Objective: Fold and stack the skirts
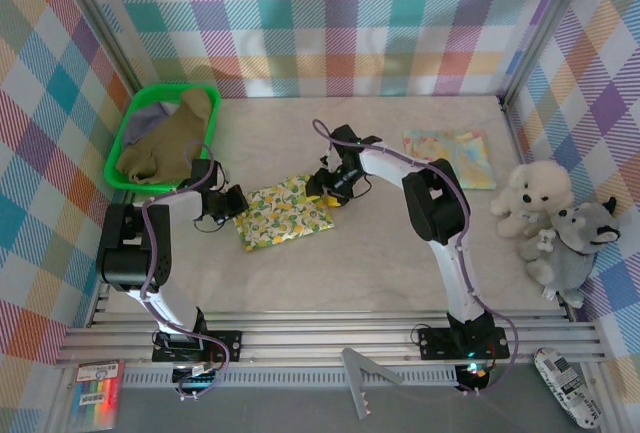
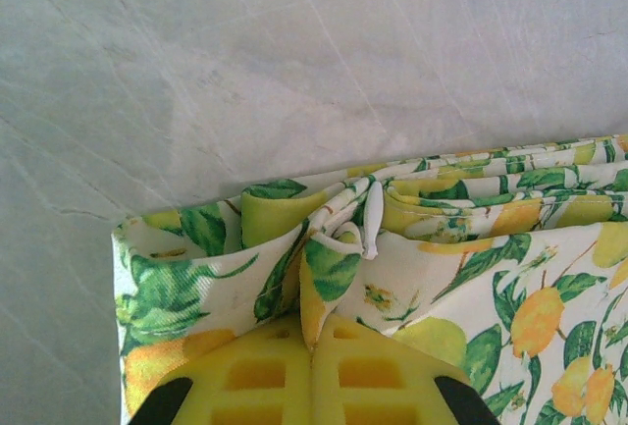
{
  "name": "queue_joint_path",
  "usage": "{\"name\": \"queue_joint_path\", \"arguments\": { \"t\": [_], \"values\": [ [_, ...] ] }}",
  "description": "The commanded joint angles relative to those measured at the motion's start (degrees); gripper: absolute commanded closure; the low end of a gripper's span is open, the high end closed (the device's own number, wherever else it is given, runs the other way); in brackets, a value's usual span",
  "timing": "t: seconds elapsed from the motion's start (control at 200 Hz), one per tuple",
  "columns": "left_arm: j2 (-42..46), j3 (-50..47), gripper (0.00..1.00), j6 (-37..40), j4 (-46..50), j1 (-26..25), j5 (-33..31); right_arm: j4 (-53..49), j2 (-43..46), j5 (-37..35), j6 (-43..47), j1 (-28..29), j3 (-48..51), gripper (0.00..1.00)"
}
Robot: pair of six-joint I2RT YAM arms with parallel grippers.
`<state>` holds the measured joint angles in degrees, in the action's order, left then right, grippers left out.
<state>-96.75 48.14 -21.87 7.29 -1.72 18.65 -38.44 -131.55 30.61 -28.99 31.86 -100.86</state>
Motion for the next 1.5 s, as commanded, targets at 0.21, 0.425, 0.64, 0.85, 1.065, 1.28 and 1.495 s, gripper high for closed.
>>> {"name": "queue_joint_path", "arguments": {
  "t": [0.21,0.425,0.64,0.85,1.065,1.28,1.495],
  "values": [
    [-1.47,-2.01,1.0,-0.23,3.08,1.03,-2.31,6.18,-4.66,5.44,-4.89,2.68,2.28,0.7],
    [-1.49,-2.0,1.0,-0.23,3.08,1.17,-2.14,10.76,-3.64,6.12,-5.48,2.6,4.39,0.91],
    [-0.41,0.02,0.94,-0.86,6.37,1.45,-0.11,8.18,2.83,-1.28,0.18,1.57,6.18,1.0],
    [8.26,3.5,0.4,-8.08,7.64,1.45,2.26,-4.74,11.42,-20.31,12.43,-1.25,4.62,1.0],
    [12.34,5.59,0.09,-12.92,8.11,1.42,0.69,-18.66,12.83,-33.29,23.15,-6.38,-3.09,1.0],
    [11.69,6.34,0.0,-14.43,10.7,0.99,0.21,-25.19,12.63,-35.01,29.42,-13.5,-11.16,1.0],
    [8.81,9.56,0.0,-14.18,12.43,-1.45,0.56,-28.57,12.52,-32.69,34.12,-18.68,-17.62,1.0]
  ]
}}
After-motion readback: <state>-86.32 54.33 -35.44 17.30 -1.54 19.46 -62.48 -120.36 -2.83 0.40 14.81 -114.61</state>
